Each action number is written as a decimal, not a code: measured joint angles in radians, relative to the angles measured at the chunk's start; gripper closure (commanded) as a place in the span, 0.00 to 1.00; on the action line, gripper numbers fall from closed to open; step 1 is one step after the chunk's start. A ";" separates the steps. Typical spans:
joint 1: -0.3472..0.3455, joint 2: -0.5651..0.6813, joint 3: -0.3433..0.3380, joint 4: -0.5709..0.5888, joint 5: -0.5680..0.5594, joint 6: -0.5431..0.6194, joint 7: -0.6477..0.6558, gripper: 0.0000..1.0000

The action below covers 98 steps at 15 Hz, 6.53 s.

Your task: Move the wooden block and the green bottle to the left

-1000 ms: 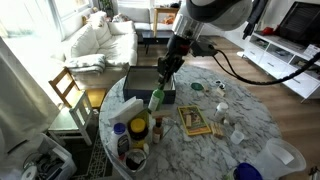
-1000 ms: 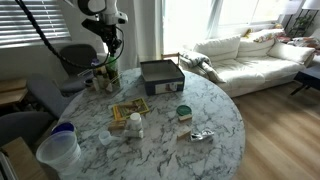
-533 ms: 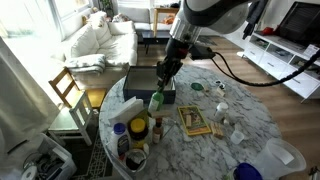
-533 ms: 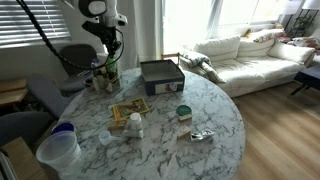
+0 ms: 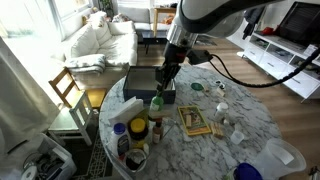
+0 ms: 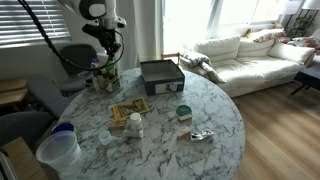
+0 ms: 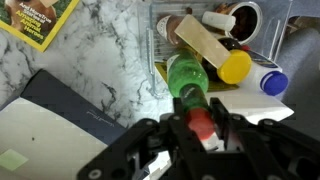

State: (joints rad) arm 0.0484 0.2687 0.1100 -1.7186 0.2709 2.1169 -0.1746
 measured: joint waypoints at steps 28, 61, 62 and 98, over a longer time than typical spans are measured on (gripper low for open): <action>0.060 0.016 0.006 -0.018 -0.149 0.016 0.104 0.92; 0.088 0.025 0.007 -0.044 -0.209 0.021 0.120 0.92; 0.088 0.025 0.007 -0.044 -0.209 0.021 0.120 0.92; 0.147 0.087 0.008 -0.070 -0.291 0.112 0.211 0.77</action>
State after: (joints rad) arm 0.1950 0.3562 0.1175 -1.7883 -0.0197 2.2289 0.0365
